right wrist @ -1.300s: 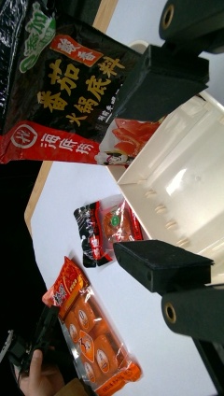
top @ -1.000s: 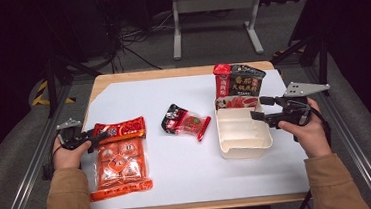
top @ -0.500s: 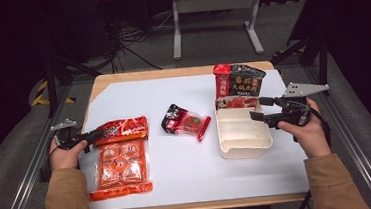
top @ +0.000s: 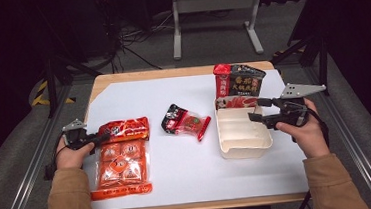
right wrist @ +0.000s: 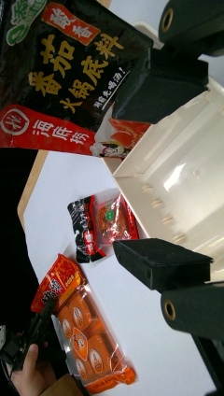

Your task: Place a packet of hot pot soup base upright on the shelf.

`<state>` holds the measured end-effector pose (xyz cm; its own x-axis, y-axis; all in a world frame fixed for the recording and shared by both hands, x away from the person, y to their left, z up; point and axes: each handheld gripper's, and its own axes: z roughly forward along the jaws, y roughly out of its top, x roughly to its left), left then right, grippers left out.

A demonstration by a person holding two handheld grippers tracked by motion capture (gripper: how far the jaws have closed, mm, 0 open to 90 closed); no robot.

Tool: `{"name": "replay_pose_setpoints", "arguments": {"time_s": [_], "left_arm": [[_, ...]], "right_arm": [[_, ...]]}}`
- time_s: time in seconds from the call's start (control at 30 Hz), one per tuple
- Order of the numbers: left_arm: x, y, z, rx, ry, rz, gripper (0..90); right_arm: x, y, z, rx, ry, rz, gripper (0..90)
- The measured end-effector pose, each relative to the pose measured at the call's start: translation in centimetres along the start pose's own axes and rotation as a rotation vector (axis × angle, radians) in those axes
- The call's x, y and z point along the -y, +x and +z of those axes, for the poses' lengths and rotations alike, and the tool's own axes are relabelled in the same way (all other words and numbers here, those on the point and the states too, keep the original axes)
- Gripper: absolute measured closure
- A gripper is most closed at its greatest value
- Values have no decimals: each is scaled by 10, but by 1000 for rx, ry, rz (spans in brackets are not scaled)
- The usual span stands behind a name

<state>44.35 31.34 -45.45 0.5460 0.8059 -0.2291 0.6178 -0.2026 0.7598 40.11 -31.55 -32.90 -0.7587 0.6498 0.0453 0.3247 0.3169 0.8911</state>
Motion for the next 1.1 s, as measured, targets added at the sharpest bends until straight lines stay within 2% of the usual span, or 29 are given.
{"name": "replay_pose_setpoints", "arguments": {"time_s": [0.03, 0.13, 0.2, 0.37, 0.6, 0.77, 0.93, 1.1], "left_arm": [[0, 0, 0, -8, -2, -4, 848], [0, -1, 0, -33, -7, -17, 896], [-1, -1, 0, -38, -3, -28, 900], [-4, -5, -2, -60, 6, -22, 900], [-9, -10, -12, -59, -27, -34, 900], [-14, -13, -23, -45, -81, -58, 900], [-20, -20, -32, -56, -90, -44, 900], [-30, -30, -47, -45, -130, -33, 900]], "right_arm": [[0, 0, 0, 0, -2, 0, 312], [0, 1, 0, 2, -1, -1, 320], [-1, 1, 0, 1, 0, -3, 344], [-2, 5, -1, -5, -6, -15, 401], [-5, 9, 1, -15, -11, -33, 452], [-6, 10, 1, -17, -15, -33, 459], [-6, 9, -1, -11, -27, -26, 466], [-7, 10, -2, -12, -29, -29, 475]]}}
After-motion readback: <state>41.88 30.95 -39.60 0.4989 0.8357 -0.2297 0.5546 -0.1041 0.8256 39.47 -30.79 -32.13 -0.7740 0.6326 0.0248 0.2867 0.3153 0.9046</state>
